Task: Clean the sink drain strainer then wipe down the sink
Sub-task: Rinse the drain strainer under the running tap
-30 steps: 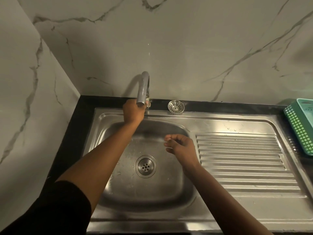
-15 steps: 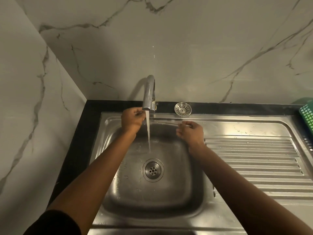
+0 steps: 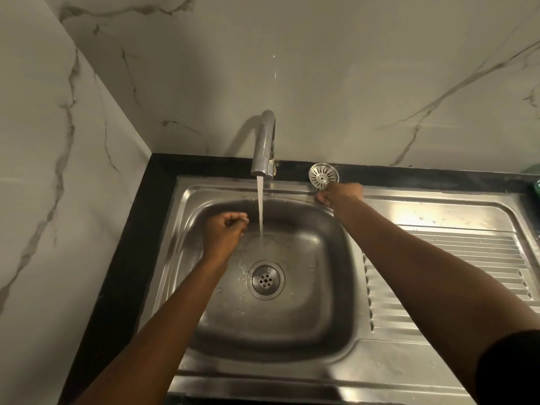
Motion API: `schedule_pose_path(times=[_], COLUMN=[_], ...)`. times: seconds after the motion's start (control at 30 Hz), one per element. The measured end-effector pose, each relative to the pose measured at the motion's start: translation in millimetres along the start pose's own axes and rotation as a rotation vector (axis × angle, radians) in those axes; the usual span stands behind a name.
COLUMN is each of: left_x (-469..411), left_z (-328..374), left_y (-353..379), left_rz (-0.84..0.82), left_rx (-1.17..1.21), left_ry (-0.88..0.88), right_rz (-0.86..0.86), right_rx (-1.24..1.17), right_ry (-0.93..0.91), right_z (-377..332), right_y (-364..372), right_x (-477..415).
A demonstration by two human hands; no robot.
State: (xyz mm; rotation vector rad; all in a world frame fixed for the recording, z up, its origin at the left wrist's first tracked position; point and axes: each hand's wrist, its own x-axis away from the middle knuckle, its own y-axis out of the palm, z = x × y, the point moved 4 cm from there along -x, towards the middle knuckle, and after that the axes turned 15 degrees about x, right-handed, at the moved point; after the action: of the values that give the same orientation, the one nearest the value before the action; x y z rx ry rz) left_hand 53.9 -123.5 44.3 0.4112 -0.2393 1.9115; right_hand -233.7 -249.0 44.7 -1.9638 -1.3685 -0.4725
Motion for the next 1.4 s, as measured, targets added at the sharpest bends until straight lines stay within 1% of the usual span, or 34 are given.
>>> schedule_pose_path(times=[0.07, 0.17, 0.3, 0.4, 0.47, 0.53, 0.7, 0.83, 0.93, 1.07, 1.13, 1.27, 1.4], left_x=[-0.3, -1.1, 1.3, 4.3, 8.0, 11.5, 12.9, 15.4, 20.2, 32.5, 40.2, 46.8, 49.0], left_z=[1.4, 7.5, 18.8, 19.6, 15.1, 12.6, 11.7, 18.0, 26.8, 40.1, 41.5, 35.9, 30.3], left_y=[-2.9, -2.0, 6.6, 15.5, 19.7, 19.8, 12.5, 6.7, -2.0, -19.4, -26.8, -31.4, -19.1], left_rz=[0.008, 0.017, -0.023, -0.133, -0.209, -0.242, -0.214, -0.189, -0.165, -0.132, -0.126, -0.106, -0.148], left_rx=[0.015, 0.084, 0.116, 0.079, 0.052, 0.025, 0.060, 0.063, 0.055, 0.076, 0.082, 0.122, 0.145], left_ry=[0.009, 0.030, 0.071, -0.017, -0.106, -0.143, -0.155, -0.126, -0.057, 0.101, 0.136, 0.088, 0.021], right_rz=[0.000, 0.058, -0.004, -0.072, -0.049, -0.028, -0.024, -0.050, -0.092, -0.225, -0.243, -0.252, -0.181], right_rx=[0.029, 0.122, 0.334, 0.576, 0.740, 0.809, 0.849, 0.852, 0.854, 0.864, 0.836, 0.748, 0.770], right_ry=[-0.028, -0.105, -0.268, -0.436, -0.578, -0.662, -0.800, -0.827, -0.802, -0.799, -0.814, -0.847, -0.931], right_z=[-1.1, 3.4, 27.4, 36.6, 31.1, 22.5, 8.1, 2.9, 0.6, -3.4, -7.7, -16.9, -24.3], right_y=[-2.9, -5.5, 8.9, 27.6, 39.2, 48.1, 56.4, 59.1, 59.3, 67.7, 71.1, 71.0, 60.8], right_x=[5.6, 28.6, 73.8, 104.3, 120.9, 133.6, 151.5, 156.4, 156.3, 157.3, 158.9, 165.8, 173.5])
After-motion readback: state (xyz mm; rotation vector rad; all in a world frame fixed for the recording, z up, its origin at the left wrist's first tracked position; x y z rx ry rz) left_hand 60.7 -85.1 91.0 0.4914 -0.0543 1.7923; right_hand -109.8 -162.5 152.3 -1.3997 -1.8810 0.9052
